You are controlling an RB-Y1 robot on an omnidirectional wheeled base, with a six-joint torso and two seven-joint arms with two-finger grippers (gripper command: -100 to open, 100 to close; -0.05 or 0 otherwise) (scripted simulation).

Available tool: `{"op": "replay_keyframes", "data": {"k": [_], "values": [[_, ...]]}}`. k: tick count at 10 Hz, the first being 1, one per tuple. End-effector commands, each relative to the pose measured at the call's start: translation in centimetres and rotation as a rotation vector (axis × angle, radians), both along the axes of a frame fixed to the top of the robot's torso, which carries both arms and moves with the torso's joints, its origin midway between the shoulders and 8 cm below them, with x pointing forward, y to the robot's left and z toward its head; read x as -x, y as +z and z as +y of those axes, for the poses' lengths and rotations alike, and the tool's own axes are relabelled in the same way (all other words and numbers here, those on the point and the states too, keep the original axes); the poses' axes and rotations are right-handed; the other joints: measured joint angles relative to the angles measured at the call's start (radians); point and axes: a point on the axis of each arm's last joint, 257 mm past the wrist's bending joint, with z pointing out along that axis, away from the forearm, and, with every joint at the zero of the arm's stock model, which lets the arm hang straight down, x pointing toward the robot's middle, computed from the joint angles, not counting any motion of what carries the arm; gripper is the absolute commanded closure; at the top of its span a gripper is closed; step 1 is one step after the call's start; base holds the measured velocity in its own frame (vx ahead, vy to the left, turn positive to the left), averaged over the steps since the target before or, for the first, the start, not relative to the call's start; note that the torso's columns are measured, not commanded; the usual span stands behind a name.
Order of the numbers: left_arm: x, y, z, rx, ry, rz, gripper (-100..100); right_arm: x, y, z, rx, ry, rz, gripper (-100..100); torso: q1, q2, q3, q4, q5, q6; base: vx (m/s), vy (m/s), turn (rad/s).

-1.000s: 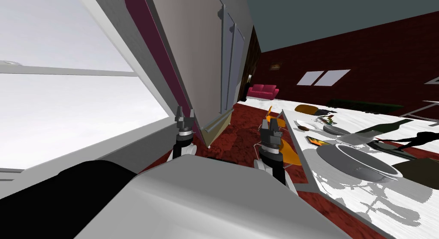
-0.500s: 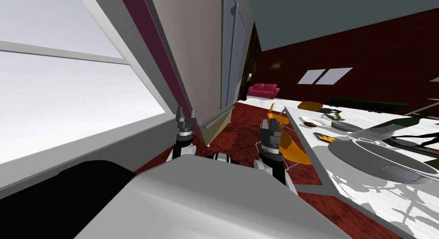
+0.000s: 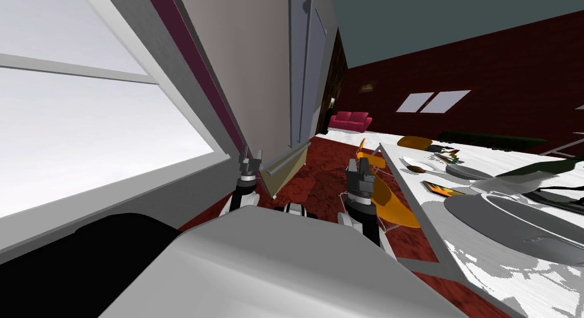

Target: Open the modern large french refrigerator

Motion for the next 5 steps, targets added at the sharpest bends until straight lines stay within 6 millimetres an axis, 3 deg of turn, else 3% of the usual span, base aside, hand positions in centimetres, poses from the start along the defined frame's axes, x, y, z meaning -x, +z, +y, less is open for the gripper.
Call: {"op": "replay_keyframes", "data": {"k": [1,5], "values": [[-1.0,-2.0,1.0,0.015,-0.005,0.04,-100,0.0,0.0,0.0,0.0,0.0,0.0,0,0.0,0.002,0.001,0.0,0.0,0.0,0.153,-0.096,0.003],[-2.4,-5.0,2.7,0.043,-0.003,0.097,-100,0.0,0.0,0.0,0.0,0.0,0.0,0,0.003,0.004,0.003,0.001,0.001,0.0,0.116,-0.073,0.001]]}}
